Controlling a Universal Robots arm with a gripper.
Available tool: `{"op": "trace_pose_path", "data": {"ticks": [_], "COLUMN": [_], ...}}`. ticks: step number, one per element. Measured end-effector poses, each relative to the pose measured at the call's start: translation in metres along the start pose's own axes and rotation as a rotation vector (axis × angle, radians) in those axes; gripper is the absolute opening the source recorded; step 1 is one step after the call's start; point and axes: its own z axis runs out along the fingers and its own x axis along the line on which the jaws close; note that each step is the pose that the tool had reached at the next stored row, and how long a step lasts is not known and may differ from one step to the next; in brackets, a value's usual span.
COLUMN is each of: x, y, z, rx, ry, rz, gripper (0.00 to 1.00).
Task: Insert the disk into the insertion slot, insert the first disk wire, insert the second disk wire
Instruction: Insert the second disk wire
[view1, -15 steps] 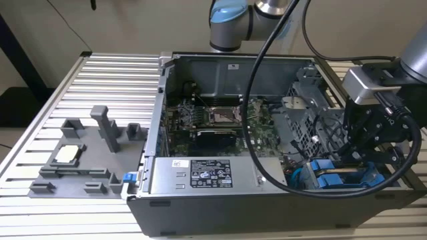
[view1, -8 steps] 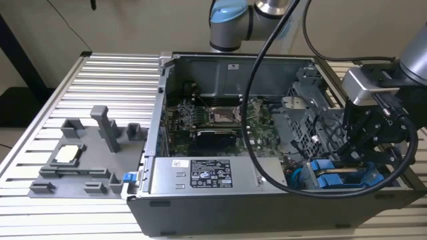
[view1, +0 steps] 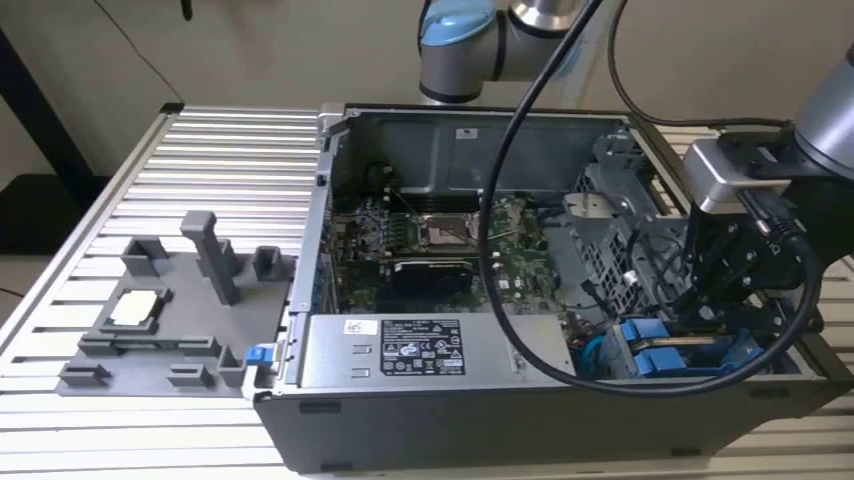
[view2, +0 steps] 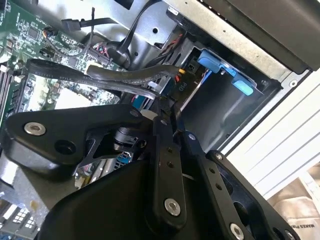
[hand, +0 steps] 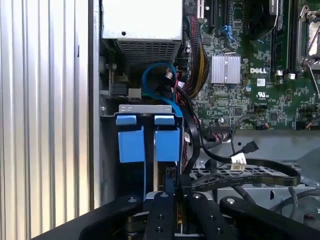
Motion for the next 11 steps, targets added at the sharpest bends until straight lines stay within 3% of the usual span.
{"op": "trace_pose_path", "data": {"ticks": [11], "x": [0.0003], "y": [-0.0008], "z": [0.0035], "rx": [0.0006], "ry": [-0.0002], "rz": [0.013], "gripper": [0.16]}}
